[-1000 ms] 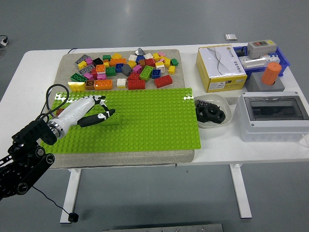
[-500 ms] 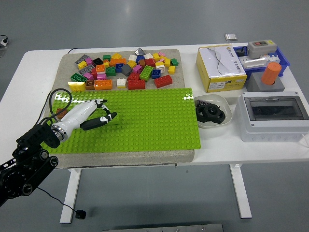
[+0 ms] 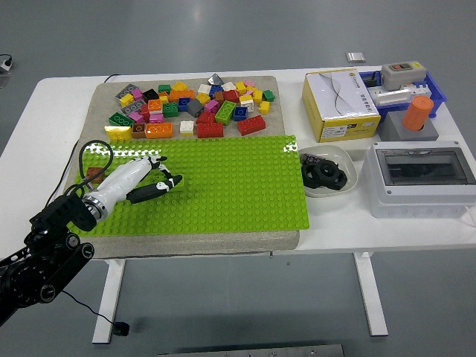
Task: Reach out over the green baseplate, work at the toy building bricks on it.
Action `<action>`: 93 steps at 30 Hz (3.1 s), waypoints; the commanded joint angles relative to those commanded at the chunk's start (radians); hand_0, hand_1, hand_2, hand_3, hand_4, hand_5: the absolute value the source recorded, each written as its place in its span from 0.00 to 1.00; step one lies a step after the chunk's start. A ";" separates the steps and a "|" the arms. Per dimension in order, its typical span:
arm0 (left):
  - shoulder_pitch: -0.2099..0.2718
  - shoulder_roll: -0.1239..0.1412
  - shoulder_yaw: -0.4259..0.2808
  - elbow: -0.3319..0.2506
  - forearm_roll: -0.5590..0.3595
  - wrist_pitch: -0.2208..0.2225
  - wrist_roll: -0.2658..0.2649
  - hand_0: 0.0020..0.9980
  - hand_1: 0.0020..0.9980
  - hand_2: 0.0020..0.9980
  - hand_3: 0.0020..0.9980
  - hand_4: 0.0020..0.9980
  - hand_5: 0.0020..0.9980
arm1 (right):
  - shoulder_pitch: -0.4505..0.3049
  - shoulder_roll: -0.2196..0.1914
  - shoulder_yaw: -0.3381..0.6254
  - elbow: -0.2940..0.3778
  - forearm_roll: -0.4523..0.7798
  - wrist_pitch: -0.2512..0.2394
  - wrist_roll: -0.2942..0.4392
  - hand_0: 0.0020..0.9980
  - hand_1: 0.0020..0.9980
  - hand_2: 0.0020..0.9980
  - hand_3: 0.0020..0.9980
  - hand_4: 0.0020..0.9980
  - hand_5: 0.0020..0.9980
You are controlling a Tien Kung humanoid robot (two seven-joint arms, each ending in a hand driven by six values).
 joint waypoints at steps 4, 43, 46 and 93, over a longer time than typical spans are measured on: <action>0.000 -0.005 0.000 0.003 0.001 0.002 0.000 0.99 0.99 0.95 0.59 0.73 1.00 | 0.000 0.001 0.002 0.000 -0.001 0.000 0.000 0.69 0.65 0.75 0.74 0.74 0.88; 0.045 0.078 -0.112 -0.185 -0.032 0.035 0.000 0.97 0.96 0.92 0.58 0.77 0.81 | -0.008 0.001 0.010 0.000 -0.008 0.003 -0.004 0.69 0.65 0.75 0.74 0.74 0.87; 0.077 0.127 -0.167 -0.235 -0.014 0.021 0.007 0.97 0.96 0.92 0.58 0.77 0.81 | -0.011 0.003 0.015 0.000 -0.013 0.002 -0.006 0.69 0.65 0.75 0.74 0.74 0.87; 0.009 0.244 -0.143 -0.025 0.104 -0.035 0.037 0.94 0.95 0.95 0.72 0.61 0.00 | 0.002 0.026 0.081 0.000 -0.095 0.002 -0.019 0.69 0.65 0.75 0.74 0.73 0.87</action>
